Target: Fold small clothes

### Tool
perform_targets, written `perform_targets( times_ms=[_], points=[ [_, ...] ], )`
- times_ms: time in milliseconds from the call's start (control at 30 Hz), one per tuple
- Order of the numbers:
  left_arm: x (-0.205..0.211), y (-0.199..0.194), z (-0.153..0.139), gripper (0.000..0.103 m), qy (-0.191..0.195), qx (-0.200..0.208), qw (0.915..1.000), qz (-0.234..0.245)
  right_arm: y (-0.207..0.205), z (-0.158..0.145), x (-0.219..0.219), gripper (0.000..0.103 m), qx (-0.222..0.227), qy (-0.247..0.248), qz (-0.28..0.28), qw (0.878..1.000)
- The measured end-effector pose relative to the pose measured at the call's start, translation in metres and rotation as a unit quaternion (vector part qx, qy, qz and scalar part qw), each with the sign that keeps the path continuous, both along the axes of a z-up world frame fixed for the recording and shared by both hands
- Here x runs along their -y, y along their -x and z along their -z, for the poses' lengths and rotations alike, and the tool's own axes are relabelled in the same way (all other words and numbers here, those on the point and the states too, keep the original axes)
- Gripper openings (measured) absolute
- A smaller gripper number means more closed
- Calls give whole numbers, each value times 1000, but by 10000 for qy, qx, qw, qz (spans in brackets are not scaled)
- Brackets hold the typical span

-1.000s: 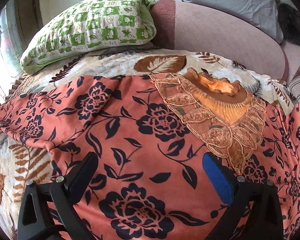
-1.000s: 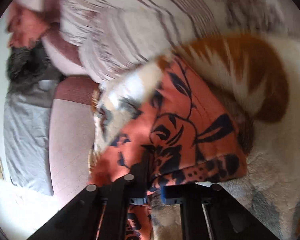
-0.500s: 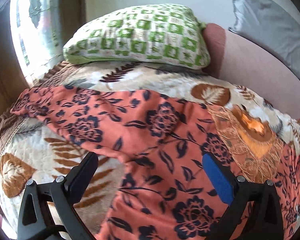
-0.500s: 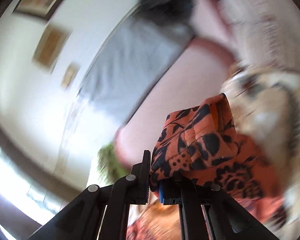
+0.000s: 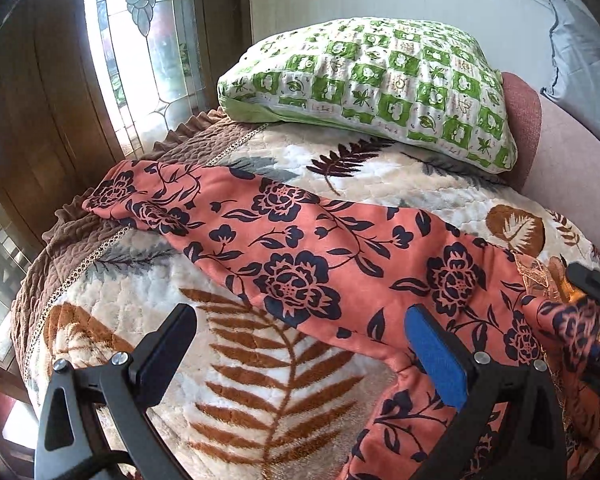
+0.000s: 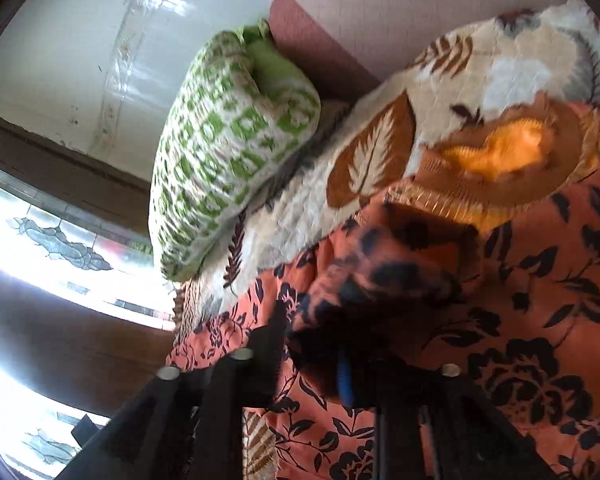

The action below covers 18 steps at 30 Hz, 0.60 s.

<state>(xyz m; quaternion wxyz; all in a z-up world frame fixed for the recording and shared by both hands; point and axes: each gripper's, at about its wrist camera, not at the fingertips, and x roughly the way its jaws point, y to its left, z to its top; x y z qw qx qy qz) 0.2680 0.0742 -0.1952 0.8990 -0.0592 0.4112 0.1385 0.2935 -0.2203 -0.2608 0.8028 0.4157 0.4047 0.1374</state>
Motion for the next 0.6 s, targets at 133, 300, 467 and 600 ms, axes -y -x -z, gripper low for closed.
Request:
perform_targets(
  times_ms=[133, 300, 467, 600],
  points=[
    [-1, -5, 1, 103, 45, -28, 10000, 50, 14, 6, 14, 95, 220, -607, -263, 9976],
    [12, -7, 0, 103, 61, 31, 9997, 252, 62, -22, 59, 94, 688, -46, -224, 9974],
    [56, 1, -7, 103, -9, 360, 9937, 1060, 113, -37, 130, 93, 652, 322, 481, 9962],
    [109, 14, -9, 103, -230, 505, 9773, 2043, 152, -19, 177, 93, 463, 252, 793, 9955]
  ],
)
